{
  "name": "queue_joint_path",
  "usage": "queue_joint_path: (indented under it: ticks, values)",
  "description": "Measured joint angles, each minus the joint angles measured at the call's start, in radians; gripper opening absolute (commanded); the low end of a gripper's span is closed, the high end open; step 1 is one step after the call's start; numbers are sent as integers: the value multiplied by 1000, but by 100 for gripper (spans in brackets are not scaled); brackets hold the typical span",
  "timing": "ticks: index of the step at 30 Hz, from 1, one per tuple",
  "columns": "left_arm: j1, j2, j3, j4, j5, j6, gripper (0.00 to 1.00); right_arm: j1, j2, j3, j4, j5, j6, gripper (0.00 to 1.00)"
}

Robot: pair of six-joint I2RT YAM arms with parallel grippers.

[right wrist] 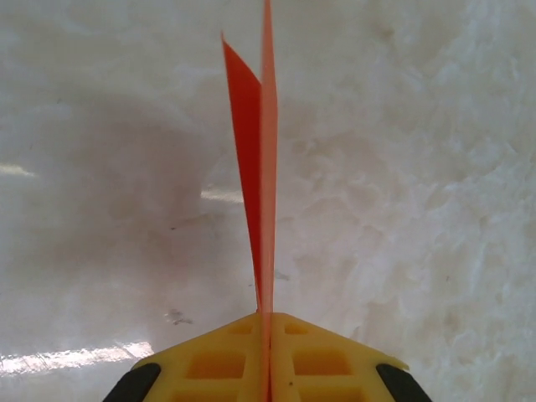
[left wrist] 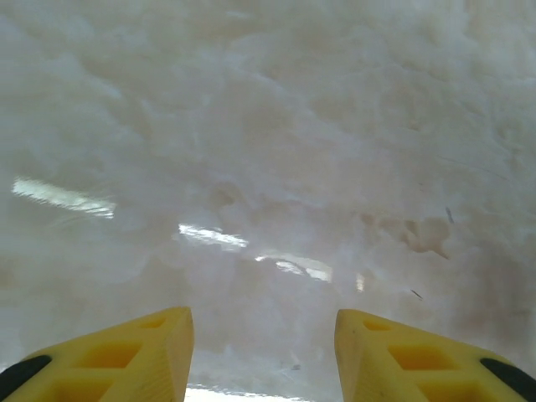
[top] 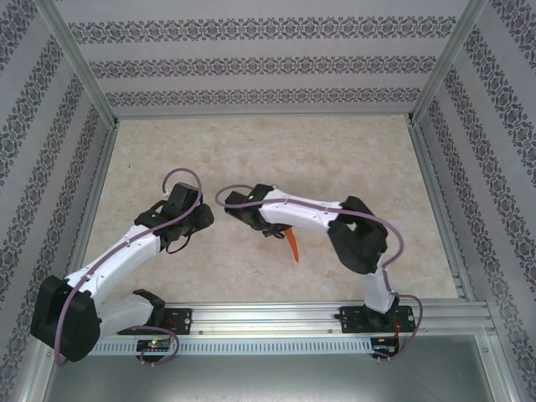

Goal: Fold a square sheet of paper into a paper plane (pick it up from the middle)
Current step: Turn over the paper at the center of the table, then fold the wing for the fifth time at the center of the table.

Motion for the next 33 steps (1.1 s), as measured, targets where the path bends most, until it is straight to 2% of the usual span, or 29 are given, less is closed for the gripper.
queue_joint_path:
  ticks: [3,6,9,12,16,20,22,25,29,32,33]
  values:
    - [19,-54,-28,-23,-32,-38,56,30,71,35,-1,-9,2,11]
    - [28,-120,-53,-47,-69,-72,57,45,95,39,31,-50,2,16]
    - [34,-181,-66,-73,-107,-97,65,45,102,38,91,-120,-2,30]
    - [38,-243,-72,-90,-140,-113,66,45,89,3,206,-211,-8,46]
    - [40,-285,-73,-91,-158,-112,67,37,-29,-138,374,-313,-11,70]
    - [40,-271,-73,-86,-135,-97,68,18,-223,-252,529,-396,-10,76]
    - [40,-249,-74,-73,-102,-78,68,-1,-343,-315,613,-425,-10,75]
    - [40,-200,-74,-32,-26,-42,69,-54,-515,-450,746,-466,-3,68]
    - [40,-98,-73,46,123,3,69,-159,-684,-715,975,-569,38,47]
    - [30,6,-67,90,238,25,69,-237,-708,-874,1086,-672,78,28]
    - [20,45,-60,101,272,29,69,-252,-698,-901,1094,-704,92,25]
